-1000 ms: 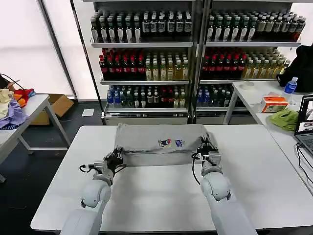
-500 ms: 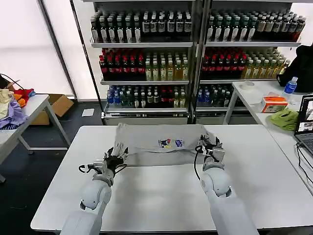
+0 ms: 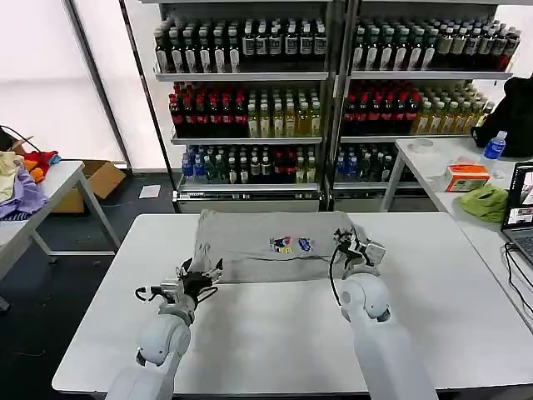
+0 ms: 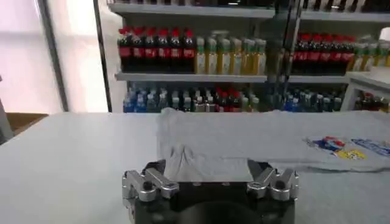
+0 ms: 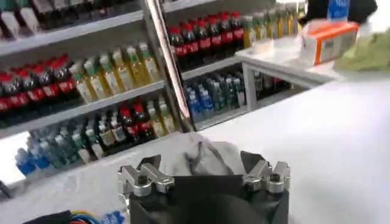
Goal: Fold and organize the clothes.
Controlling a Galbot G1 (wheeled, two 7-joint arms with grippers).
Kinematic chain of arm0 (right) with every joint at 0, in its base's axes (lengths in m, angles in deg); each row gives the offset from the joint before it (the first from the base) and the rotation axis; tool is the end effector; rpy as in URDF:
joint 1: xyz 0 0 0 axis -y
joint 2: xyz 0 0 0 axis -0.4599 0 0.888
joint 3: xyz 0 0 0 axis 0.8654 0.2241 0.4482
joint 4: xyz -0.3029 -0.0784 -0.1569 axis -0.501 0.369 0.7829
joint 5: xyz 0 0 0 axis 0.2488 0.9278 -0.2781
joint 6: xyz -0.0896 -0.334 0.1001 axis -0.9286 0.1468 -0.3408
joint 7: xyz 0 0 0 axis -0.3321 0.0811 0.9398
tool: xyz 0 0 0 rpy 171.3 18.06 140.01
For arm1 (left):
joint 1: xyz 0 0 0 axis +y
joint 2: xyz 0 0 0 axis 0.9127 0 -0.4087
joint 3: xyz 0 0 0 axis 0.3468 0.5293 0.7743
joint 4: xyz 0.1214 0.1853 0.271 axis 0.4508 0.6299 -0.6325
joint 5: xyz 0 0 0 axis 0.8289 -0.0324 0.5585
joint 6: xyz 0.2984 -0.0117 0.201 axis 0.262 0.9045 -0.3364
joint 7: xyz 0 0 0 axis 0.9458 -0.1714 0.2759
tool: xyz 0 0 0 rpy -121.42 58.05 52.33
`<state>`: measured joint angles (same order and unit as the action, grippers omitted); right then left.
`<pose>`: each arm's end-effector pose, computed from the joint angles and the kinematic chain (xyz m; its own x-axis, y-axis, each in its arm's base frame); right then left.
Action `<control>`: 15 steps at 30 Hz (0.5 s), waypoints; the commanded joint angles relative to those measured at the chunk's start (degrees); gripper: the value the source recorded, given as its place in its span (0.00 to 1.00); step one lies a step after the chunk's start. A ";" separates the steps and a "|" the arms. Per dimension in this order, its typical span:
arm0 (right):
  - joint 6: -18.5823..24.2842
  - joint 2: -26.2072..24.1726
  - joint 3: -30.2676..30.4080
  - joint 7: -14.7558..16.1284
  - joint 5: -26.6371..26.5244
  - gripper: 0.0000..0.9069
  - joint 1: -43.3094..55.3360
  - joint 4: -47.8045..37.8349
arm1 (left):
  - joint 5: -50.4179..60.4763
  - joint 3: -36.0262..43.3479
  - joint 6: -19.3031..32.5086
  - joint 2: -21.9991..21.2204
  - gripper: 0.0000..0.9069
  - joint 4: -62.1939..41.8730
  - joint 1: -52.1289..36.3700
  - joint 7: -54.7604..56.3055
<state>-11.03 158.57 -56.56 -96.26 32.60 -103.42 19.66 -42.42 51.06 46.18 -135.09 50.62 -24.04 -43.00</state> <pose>0.4250 0.0195 -0.2471 -0.9006 0.1233 0.4169 0.2750 0.9043 0.3266 0.3532 0.0154 -0.3176 -0.9287 0.0963 0.3580 0.0905 0.9954 -0.0329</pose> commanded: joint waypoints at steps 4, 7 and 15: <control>-3.14 -1.26 0.55 -1.56 0.10 1.00 -1.59 2.58 | 0.09 -0.09 -0.06 0.00 1.00 0.45 1.00 -0.19; -4.91 -2.25 0.23 -1.44 2.60 1.00 -4.56 5.56 | 0.03 -0.17 -0.09 0.01 1.00 1.21 1.52 -0.29; -6.51 -5.45 -1.24 -0.35 7.91 1.00 -13.48 10.62 | 0.14 -0.63 0.00 0.26 1.00 1.41 1.33 -0.09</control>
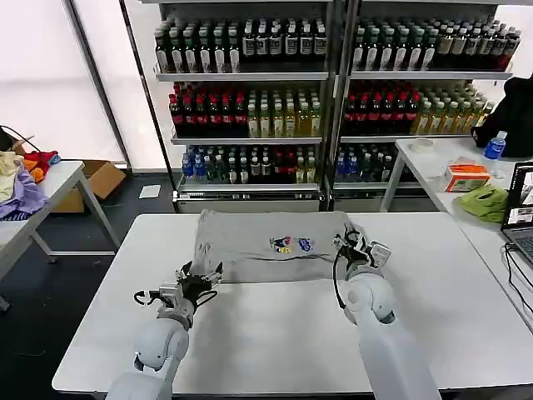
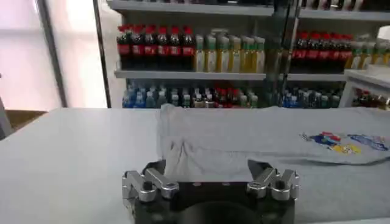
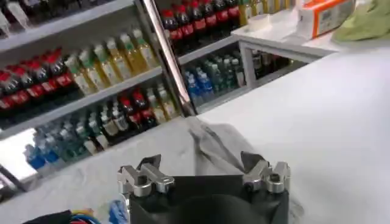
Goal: Fold and organize the clothes.
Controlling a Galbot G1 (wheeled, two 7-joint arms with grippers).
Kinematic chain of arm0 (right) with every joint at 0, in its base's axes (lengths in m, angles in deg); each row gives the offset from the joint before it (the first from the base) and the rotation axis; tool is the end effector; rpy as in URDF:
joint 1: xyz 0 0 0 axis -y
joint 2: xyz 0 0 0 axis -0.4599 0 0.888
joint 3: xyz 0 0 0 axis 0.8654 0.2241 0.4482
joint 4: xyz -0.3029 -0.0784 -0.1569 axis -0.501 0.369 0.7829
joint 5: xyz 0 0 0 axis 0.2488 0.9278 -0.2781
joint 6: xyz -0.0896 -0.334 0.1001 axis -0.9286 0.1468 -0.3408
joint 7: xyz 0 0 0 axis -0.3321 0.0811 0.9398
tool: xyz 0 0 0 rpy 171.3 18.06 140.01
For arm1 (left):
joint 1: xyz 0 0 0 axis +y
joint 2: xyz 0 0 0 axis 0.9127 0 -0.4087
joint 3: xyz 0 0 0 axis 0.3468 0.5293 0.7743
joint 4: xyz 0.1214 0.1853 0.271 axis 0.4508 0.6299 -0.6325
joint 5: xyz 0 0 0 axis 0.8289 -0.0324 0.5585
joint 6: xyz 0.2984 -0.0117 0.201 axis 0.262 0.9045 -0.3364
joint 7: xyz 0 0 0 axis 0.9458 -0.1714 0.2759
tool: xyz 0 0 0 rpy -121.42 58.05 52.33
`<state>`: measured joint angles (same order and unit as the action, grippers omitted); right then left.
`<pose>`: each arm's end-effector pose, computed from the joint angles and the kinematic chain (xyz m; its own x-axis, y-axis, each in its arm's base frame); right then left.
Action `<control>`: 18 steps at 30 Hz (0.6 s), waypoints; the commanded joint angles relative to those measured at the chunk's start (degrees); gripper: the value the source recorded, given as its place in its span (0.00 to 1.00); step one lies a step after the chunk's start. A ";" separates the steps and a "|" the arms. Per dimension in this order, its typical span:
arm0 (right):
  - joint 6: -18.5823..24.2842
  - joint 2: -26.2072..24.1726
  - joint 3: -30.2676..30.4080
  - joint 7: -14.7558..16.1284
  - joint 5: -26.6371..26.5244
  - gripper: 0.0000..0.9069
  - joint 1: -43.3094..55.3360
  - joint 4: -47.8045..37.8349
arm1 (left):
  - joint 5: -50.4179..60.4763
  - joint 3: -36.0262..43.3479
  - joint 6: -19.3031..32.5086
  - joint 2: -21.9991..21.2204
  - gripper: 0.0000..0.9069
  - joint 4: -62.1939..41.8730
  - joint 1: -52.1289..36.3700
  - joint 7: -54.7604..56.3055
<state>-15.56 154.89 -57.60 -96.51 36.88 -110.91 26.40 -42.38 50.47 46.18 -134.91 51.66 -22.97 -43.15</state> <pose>0.3815 -0.0006 -0.2588 -0.8730 0.1743 0.4554 0.2823 0.9422 0.1805 0.3471 0.0186 -0.3169 -0.9295 0.0929 0.3569 0.0870 0.9957 -0.0326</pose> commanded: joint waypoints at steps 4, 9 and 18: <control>-2.02 -3.01 -0.67 0.94 5.31 1.00 -7.91 4.47 | 1.54 -0.05 0.04 -0.02 1.00 0.23 0.26 0.21; -2.04 -4.13 -0.87 1.30 6.28 1.00 -8.27 4.24 | 3.39 -0.01 0.22 -0.28 1.00 -0.15 0.32 -0.03; -2.01 -3.54 -0.24 1.79 6.86 1.00 -5.32 0.62 | 3.69 -0.20 0.06 -0.28 1.00 -2.31 -0.51 0.27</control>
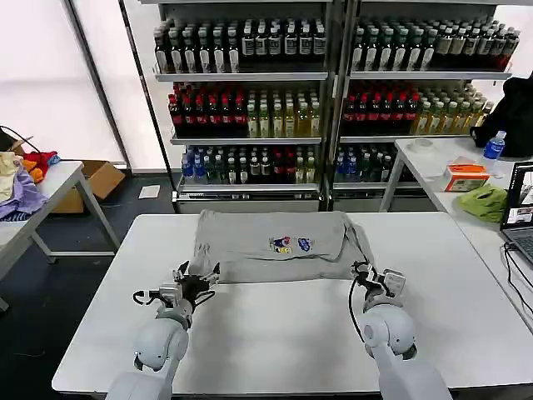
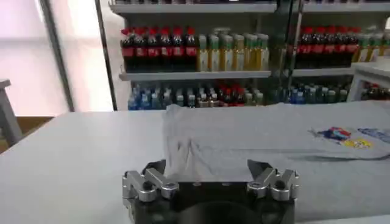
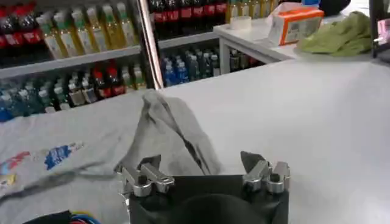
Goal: Fold and organize the clothes.
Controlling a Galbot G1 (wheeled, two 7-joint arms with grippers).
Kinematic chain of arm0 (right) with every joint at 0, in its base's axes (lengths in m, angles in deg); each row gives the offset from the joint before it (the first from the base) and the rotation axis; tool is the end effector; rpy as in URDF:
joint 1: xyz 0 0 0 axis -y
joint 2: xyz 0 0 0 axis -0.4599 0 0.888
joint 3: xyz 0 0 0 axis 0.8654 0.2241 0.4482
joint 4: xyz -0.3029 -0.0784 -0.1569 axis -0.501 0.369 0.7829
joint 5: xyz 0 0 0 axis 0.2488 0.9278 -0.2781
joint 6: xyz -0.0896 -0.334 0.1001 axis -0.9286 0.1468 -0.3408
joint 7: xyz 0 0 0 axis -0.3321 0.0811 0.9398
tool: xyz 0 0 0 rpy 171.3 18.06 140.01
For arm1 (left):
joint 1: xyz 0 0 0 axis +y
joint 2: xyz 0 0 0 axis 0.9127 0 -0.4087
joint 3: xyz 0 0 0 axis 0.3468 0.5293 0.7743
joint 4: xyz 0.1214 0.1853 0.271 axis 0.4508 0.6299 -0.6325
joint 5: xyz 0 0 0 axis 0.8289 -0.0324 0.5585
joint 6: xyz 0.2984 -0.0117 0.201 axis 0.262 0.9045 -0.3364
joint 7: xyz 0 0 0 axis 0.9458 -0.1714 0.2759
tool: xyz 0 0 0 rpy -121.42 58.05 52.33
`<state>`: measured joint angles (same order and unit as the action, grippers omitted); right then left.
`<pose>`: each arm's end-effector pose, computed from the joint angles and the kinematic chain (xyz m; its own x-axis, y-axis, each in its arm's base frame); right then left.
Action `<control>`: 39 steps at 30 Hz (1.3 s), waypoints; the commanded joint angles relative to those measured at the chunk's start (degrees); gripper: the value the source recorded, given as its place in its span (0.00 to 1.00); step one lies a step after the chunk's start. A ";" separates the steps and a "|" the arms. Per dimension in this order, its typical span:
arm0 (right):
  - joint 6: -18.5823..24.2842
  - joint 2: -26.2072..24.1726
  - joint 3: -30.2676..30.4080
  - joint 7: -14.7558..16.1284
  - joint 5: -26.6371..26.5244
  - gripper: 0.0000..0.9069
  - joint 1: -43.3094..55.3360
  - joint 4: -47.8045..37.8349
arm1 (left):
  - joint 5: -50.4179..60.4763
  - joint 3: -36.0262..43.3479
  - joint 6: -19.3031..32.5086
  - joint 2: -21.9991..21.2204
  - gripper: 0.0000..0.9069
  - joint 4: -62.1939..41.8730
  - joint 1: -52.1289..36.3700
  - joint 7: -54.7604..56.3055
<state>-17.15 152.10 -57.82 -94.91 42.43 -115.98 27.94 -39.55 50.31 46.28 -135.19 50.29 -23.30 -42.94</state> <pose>0.3555 -0.0143 -0.2815 -0.8478 0.2232 0.4810 0.2742 0.9609 0.0374 0.3499 0.0198 -0.3232 -0.9282 0.0620 0.3669 0.0726 0.9973 0.0150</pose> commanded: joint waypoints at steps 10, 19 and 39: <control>-0.45 -1.13 0.91 1.27 2.02 0.79 2.03 -3.42 | 0.85 -0.27 -0.45 0.25 0.73 -1.84 -0.44 0.17; -0.45 -1.48 1.30 2.27 2.29 0.46 2.09 -4.60 | 0.74 -0.49 -1.68 1.00 0.12 -1.79 0.04 0.60; -0.44 -2.09 1.46 3.82 2.23 0.00 0.27 -3.96 | -0.45 -0.82 -6.28 2.73 0.01 1.64 2.41 0.48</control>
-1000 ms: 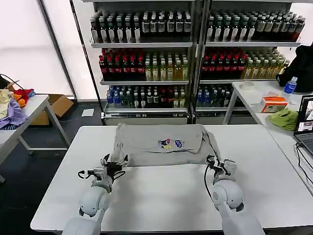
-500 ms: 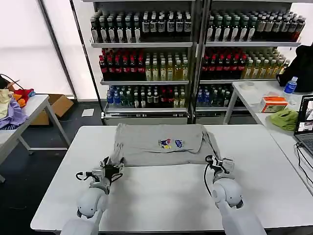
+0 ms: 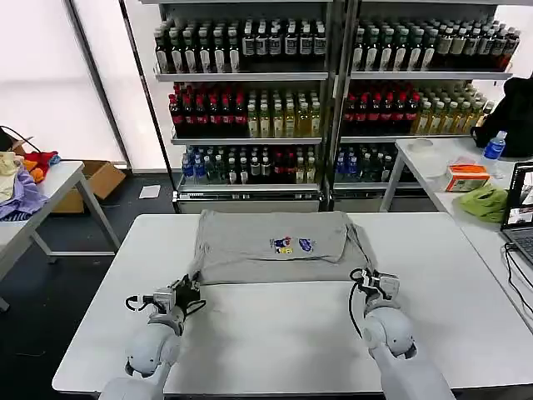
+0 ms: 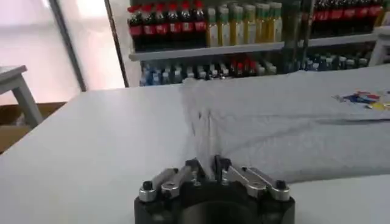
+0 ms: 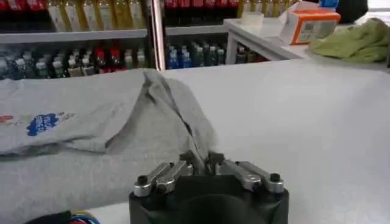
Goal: Fold and organize the clothes.
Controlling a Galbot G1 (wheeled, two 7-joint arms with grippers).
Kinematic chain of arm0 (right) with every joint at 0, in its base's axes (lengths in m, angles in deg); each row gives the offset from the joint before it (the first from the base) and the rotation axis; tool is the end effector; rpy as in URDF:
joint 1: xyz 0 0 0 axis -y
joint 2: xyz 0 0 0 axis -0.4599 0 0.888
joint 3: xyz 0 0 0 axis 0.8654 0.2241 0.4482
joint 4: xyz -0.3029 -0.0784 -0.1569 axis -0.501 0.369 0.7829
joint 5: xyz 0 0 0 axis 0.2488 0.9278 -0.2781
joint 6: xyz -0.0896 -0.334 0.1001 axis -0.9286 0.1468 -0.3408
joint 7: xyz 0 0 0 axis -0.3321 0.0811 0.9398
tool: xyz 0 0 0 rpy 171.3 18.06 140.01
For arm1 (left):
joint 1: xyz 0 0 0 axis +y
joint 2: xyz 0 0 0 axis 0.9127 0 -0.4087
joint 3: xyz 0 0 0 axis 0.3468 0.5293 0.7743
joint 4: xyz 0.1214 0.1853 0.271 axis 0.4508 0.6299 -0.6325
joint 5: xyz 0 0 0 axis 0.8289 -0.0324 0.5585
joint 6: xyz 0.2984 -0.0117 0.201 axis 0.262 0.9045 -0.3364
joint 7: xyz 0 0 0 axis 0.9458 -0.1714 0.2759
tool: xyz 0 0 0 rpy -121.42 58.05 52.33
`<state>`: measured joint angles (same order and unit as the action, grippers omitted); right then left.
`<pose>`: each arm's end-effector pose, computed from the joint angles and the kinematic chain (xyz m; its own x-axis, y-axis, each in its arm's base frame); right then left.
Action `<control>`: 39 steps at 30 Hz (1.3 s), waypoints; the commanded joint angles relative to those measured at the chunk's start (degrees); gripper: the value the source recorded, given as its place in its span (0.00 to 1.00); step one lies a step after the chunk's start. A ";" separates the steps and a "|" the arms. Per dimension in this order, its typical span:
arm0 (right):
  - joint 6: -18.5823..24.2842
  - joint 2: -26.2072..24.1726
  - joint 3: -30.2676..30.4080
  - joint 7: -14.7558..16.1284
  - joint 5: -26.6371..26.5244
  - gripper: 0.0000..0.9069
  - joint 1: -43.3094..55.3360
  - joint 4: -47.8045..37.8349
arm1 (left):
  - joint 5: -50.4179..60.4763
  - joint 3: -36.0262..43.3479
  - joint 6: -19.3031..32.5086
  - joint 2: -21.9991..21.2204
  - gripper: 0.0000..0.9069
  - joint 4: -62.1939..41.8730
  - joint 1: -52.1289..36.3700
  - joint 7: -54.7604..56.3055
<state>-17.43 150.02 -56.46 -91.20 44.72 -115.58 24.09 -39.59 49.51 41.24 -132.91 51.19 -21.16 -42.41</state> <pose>0.3603 -0.0233 -0.3038 -0.8346 0.2047 0.5115 0.2202 0.9750 -0.0310 0.3381 0.0359 -0.3282 -0.8851 0.0241 0.4648 0.0601 0.9962 0.0629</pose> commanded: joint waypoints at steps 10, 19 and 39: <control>-0.12 0.04 -1.49 -0.37 0.08 0.00 -6.12 9.38 | -0.45 0.66 -0.93 2.34 0.01 7.08 4.80 -0.21; -0.07 0.48 -2.01 -2.79 1.94 0.00 -16.03 23.58 | -0.71 0.14 -0.29 3.36 0.01 19.07 13.20 0.13; 6.58 -5.79 -6.33 -6.18 6.07 0.00 -47.62 38.50 | 3.79 -6.27 3.73 8.42 0.01 36.25 45.44 0.28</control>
<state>-12.38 147.34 -61.21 -96.69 49.93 -151.98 56.19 -38.59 45.06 43.23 -125.93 79.53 8.53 -42.15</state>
